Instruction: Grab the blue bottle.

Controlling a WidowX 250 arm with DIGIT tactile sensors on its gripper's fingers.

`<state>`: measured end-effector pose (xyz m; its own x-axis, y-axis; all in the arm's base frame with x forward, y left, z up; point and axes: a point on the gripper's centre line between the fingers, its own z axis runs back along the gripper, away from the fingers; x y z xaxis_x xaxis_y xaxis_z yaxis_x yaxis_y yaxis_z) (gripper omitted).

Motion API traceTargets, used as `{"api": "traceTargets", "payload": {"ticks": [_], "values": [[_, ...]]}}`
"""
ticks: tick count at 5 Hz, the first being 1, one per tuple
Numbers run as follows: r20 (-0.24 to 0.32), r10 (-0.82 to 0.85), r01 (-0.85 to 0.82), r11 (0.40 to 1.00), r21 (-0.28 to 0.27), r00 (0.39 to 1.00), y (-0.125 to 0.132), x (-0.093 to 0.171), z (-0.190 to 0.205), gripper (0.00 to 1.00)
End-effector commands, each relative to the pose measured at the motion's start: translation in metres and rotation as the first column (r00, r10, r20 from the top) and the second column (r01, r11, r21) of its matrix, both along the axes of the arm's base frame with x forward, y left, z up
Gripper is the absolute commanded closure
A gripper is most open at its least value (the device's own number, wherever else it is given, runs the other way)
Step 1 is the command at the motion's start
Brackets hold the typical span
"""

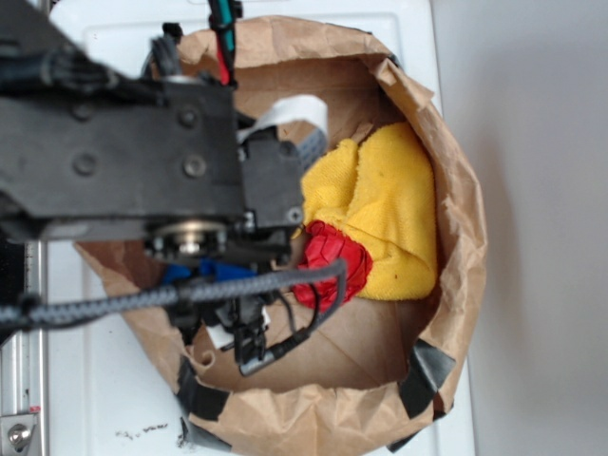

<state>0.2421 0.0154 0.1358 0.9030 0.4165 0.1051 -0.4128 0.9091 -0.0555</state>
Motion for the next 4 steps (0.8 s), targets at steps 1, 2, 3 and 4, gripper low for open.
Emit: {"api": "traceTargets", "payload": {"ticks": [1, 2, 3, 4], "values": [[0.039, 0.021, -0.021, 1.000, 0.004, 0.999, 0.008, 0.002, 0.012, 0.00], [0.039, 0.021, -0.021, 1.000, 0.004, 0.999, 0.008, 0.002, 0.012, 0.00], [0.041, 0.118, -0.115, 0.992, -0.057, 0.992, 0.010, 0.004, 0.006, 0.00], [0.069, 0.189, -0.182, 0.978, -0.101, 0.980, 0.008, 0.008, -0.008, 0.00]]}}
